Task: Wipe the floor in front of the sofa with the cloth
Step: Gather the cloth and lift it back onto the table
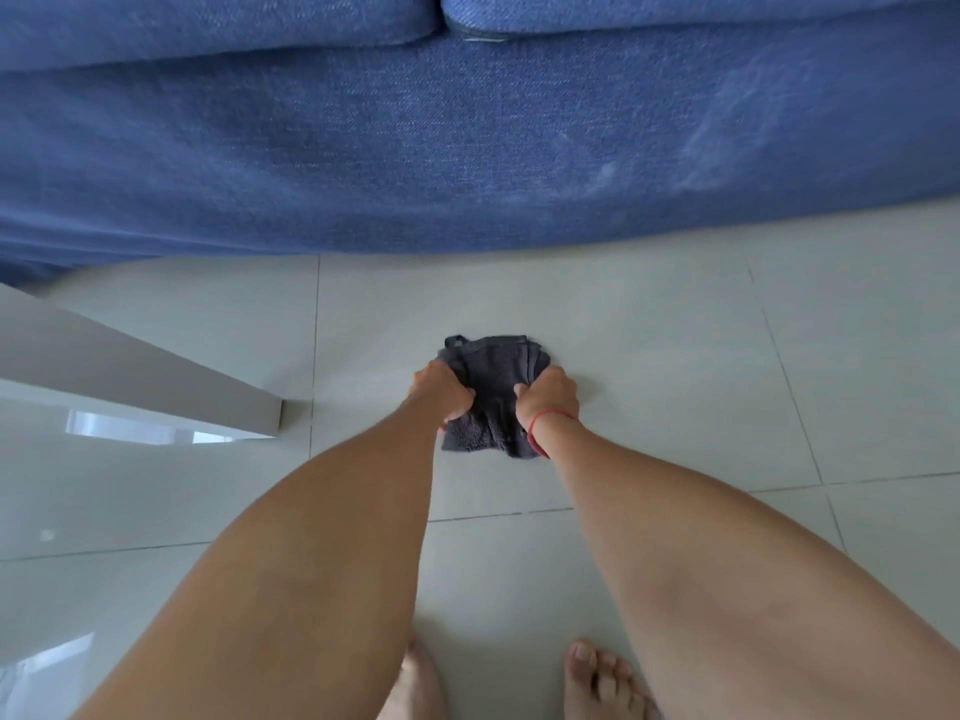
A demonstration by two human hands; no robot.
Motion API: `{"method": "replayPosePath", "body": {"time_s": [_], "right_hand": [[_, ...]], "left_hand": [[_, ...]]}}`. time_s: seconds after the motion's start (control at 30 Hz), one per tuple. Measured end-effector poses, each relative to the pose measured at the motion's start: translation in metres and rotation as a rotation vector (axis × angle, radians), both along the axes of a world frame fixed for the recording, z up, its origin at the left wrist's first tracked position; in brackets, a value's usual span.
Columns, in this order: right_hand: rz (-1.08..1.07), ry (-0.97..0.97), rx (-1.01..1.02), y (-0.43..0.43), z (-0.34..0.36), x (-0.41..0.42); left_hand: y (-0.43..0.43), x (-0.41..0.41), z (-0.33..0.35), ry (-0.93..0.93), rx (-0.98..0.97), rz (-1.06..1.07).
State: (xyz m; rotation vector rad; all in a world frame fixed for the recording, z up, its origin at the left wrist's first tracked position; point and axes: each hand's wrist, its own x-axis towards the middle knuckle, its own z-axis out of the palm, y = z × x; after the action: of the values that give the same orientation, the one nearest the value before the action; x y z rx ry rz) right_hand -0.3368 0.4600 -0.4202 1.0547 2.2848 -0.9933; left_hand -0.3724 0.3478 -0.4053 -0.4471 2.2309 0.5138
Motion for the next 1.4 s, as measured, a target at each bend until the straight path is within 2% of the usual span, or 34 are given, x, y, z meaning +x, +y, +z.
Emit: {"method": "replayPosePath", "body": {"time_s": [0.17,0.3,0.5,0.67,0.8,1.0,1.13,1.3,1.4], "right_hand": [[0.059,-0.091,-0.037,-0.008,0.005,0.057],[0.018,-0.042,-0.109,-0.005,0.027,0.079],[0.003,0.217,-0.150,-0.002,0.128,0.062],[0.064,0.469,-0.172,-0.012,0.248,0.052],[0.122,0.603,-0.178,-0.031,0.320,0.070],[0.267,0.737,-0.241,-0.110,0.391,0.110],[0.402,0.773,-0.336,-0.189,0.424,0.149],[0.600,0.727,-0.429,-0.281,0.444,0.198],[0.729,0.677,-0.425,-0.320,0.436,0.225]], "left_hand": [[-0.005,0.049,0.009,-0.128,-0.022,-0.156],[-0.007,0.079,0.024,-0.073,0.042,-0.026],[-0.006,0.077,0.133,0.244,0.287,0.252],[-0.009,0.083,0.259,0.531,0.354,0.388],[-0.031,0.108,0.330,0.645,0.382,0.454],[-0.110,0.159,0.393,0.829,0.252,0.509],[-0.187,0.204,0.421,0.930,0.154,0.638],[-0.283,0.273,0.439,0.937,0.001,0.794],[-0.320,0.313,0.434,0.817,-0.087,0.764]]}}
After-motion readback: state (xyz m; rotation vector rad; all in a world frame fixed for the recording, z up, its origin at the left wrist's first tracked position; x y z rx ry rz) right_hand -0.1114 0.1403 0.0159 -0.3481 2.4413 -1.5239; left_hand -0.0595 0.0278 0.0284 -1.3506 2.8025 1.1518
